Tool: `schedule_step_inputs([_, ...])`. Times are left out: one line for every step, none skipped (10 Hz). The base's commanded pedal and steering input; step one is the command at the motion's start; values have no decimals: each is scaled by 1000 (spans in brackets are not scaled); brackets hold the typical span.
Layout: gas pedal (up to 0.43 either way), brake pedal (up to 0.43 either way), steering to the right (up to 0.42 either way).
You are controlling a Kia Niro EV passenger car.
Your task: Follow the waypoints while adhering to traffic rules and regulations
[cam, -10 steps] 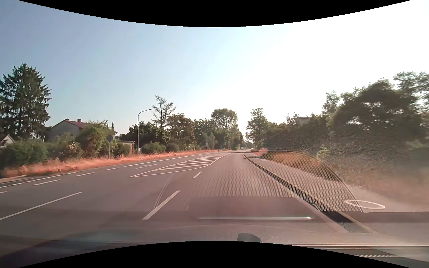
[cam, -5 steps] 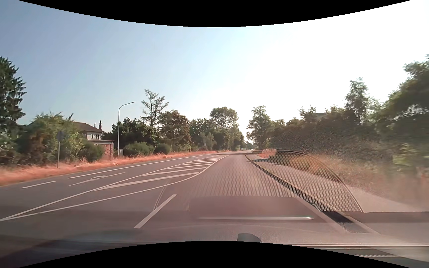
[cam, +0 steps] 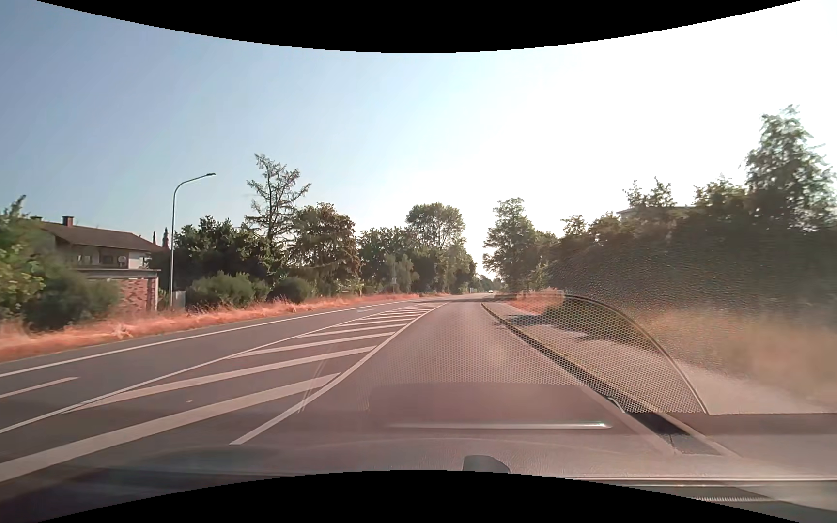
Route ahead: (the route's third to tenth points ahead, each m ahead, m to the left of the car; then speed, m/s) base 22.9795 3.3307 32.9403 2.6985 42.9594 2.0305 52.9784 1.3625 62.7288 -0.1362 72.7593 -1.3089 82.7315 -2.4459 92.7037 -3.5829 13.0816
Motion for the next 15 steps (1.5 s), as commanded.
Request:
schedule_step_inputs([28, 0, 1])
schedule_step_inputs([28, 0, 2])
schedule_step_inputs([28, 0, 2])
schedule_step_inputs([28, 0, 2])
schedule_step_inputs([28, 0, 2])
schedule_step_inputs([28, 0, 3])
schedule_step_inputs([28, 0, 3])
schedule_step_inputs([28, 0, 3])
schedule_step_inputs([28, 0, 3])
schedule_step_inputs([28, 0, 3])
schedule_step_inputs([28, 0, 3])
schedule_step_inputs([28, 0, 3])
schedule_step_inputs([28, 0, 3])
schedule_step_inputs([28, 0, 4])
schedule_step_inputs([28, 0, 5])
